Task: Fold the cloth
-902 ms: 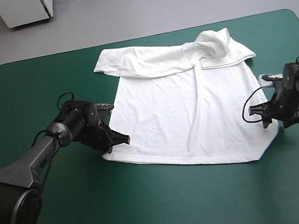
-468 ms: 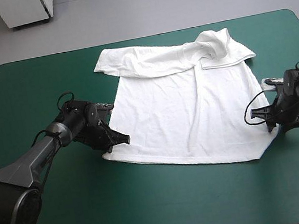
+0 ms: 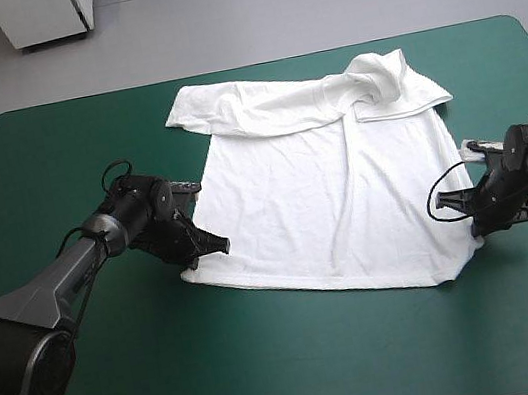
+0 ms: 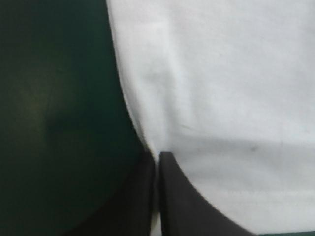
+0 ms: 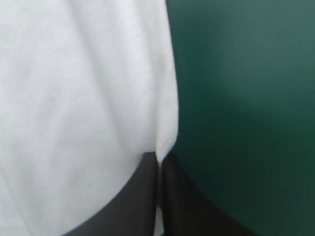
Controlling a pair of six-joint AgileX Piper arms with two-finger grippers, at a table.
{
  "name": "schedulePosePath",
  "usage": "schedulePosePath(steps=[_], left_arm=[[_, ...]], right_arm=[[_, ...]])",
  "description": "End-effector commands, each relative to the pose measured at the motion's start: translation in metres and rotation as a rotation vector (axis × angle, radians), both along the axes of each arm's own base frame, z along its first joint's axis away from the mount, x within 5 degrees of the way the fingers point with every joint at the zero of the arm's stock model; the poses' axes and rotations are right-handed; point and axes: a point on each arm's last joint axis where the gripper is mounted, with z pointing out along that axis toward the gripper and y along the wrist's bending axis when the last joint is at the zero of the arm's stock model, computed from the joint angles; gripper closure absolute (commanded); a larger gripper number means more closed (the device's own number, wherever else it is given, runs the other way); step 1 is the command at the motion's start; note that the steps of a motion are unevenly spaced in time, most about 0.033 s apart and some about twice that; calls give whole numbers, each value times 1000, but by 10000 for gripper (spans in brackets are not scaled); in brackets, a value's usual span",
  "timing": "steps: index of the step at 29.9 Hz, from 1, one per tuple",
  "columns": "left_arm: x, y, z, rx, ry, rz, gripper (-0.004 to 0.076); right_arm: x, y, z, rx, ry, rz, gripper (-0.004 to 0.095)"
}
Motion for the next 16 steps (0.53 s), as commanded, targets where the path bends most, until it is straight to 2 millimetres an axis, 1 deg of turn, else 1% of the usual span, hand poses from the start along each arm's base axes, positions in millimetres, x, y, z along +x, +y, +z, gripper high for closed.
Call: schedulePosePath(steps=[1,2,5,7,9,10,12,14,16], left_arm=[[4,-3,27,-35,-67,1,746],[7,-4,37,-47,-97,3,746],[13,-6,81,-91,-205,0,746],[14,-7,116,-123,-284,-2,746],[13,-6,155,-163,-396,-16,746],[11,-6,173,-181,-446,-18,745],[5,-3,215,-229,-573,-22,746],[-2,0,252,-266,-689,-36,746],[-14,4,292,-299,-821,-64,746]], right_arm=[[-7,7,37,38,-70,26,924],[-7,7,54,32,-123,39,924],[-7,8,108,13,-280,77,924],[-9,10,145,21,-405,76,925],[-11,13,184,39,-542,80,925],[-12,15,200,48,-596,89,925],[-15,19,238,64,-721,117,925],[-21,22,274,67,-847,144,925],[-29,24,305,62,-957,168,924]])
